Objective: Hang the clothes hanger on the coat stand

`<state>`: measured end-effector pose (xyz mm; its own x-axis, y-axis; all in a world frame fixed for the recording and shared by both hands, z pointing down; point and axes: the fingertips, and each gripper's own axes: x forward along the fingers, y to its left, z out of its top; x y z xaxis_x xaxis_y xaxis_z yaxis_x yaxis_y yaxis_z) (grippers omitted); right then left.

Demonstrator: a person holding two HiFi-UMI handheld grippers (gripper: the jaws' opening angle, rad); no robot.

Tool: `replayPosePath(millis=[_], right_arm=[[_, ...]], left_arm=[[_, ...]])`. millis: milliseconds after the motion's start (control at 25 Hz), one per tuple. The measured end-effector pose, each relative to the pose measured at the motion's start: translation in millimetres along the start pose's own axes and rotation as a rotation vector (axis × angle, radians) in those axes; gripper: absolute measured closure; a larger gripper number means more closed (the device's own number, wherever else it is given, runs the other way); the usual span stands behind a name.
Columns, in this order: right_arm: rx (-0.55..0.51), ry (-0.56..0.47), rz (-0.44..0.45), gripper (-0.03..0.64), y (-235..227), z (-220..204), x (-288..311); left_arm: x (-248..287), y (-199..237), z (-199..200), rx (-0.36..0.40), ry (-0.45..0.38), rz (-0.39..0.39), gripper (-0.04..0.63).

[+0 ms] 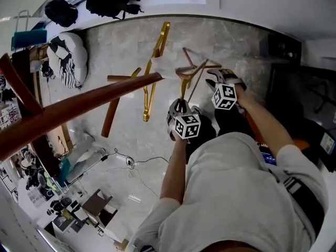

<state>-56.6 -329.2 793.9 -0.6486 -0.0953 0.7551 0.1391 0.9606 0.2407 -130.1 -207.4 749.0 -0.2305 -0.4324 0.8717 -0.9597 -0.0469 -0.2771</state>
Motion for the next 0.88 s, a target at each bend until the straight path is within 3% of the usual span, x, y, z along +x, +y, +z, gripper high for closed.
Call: replayPosePath(millis=[200,880], right_arm=[[0.045,-0.005,-0.014,0.466,8,-7,-9],[0.128,-0.055,0.014,0.466,37,19,-36]], left_arm=[[6,9,-4,-0.062,0.007,0.01,0.511],[1,19,6,-0.097,-0.057,0.054,0.512]])
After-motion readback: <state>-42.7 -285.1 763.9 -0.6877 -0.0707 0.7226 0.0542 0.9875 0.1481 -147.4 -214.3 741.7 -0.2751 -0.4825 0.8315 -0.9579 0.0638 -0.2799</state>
